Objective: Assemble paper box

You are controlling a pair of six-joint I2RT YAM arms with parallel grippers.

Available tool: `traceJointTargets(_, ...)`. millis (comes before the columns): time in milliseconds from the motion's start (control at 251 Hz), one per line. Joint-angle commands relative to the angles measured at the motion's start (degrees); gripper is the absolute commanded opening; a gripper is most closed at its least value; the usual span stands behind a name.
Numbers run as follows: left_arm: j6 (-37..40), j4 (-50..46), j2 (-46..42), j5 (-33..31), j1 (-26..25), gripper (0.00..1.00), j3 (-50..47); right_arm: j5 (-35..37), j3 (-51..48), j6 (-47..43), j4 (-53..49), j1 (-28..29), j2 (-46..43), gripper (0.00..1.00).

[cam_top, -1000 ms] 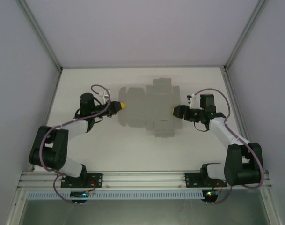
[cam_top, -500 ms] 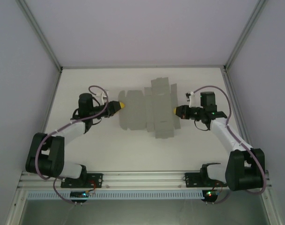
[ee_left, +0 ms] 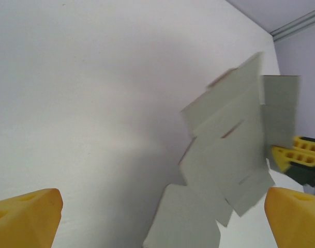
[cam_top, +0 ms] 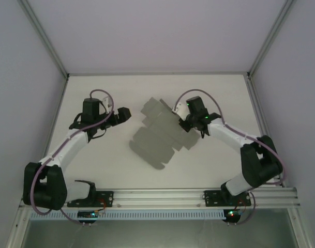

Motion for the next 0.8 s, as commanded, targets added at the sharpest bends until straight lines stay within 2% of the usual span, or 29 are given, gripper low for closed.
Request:
traceJointTargets(0,0.7,1.0,3.2,3.6,-1.1,1.00,6.3,12.7,1.1,-18.9,13.4,3.1,3.0,0.02)
traceJointTargets(120,1.5,0.0,8.6,6.6,-2.7,1.00,14.3,13.9,-0.5,-26.2,20.4,6.2,4.9,0.01)
traceJointTargets(403,5.2,-4.5,21.0,10.8,-7.4,1.00,28.4,13.2,0.1,-26.9,20.4,10.0,4.5,0.01)
traceJointTargets(531,5.8,-8.2,25.5,12.3,-8.5,0.86,31.9,13.6,0.7,-26.4,19.5,10.4,5.1,0.01)
traceJointTargets(631,5.8,-8.6,26.0,11.5,-9.1,0.78,30.2,14.7,1.4,-25.1,19.5,10.4,5.6,0.00)
traceJointTargets(706,4.5,-7.8,26.1,12.7,-9.3,0.67,28.4,14.9,1.8,-24.1,19.0,10.4,6.1,0.00)
traceJointTargets(798,2.9,-5.5,25.7,13.5,-9.9,0.65,26.3,16.4,2.2,-23.1,20.1,10.4,6.8,0.00)
